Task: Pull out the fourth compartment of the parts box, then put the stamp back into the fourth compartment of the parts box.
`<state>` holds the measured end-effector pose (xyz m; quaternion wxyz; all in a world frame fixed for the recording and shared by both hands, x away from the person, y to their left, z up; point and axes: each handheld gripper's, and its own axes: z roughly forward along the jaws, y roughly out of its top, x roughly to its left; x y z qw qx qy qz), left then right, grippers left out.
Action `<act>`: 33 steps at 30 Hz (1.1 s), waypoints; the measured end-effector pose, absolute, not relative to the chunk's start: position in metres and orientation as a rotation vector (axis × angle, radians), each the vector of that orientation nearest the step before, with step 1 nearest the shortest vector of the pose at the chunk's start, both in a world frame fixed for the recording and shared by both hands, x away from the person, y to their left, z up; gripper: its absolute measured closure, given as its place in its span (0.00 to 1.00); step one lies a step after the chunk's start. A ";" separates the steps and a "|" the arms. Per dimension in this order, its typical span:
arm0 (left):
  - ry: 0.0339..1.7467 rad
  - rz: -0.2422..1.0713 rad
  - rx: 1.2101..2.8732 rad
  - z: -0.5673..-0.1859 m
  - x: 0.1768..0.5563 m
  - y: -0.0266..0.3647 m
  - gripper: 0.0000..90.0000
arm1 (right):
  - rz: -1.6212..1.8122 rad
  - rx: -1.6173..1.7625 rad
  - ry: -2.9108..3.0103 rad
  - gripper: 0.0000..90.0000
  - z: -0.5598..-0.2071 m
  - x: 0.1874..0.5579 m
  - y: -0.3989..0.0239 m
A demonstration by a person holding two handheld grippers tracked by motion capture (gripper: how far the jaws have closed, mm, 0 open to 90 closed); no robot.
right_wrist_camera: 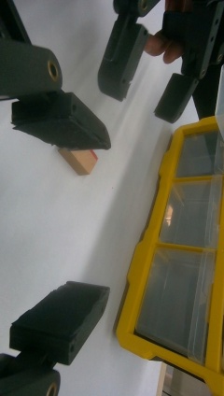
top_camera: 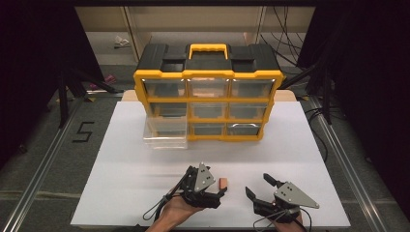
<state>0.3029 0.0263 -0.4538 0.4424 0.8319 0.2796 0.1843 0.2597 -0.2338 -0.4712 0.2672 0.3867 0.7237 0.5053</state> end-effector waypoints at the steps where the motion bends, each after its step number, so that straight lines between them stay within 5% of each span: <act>1: 0.699 0.446 2.076 -0.455 0.304 0.024 0.21 | 1.364 1.044 1.953 0.28 -0.471 0.260 -0.234; 33: 0.747 0.363 2.214 -0.480 0.319 -0.007 0.22 | 1.362 1.021 1.957 0.28 -0.470 0.258 -0.229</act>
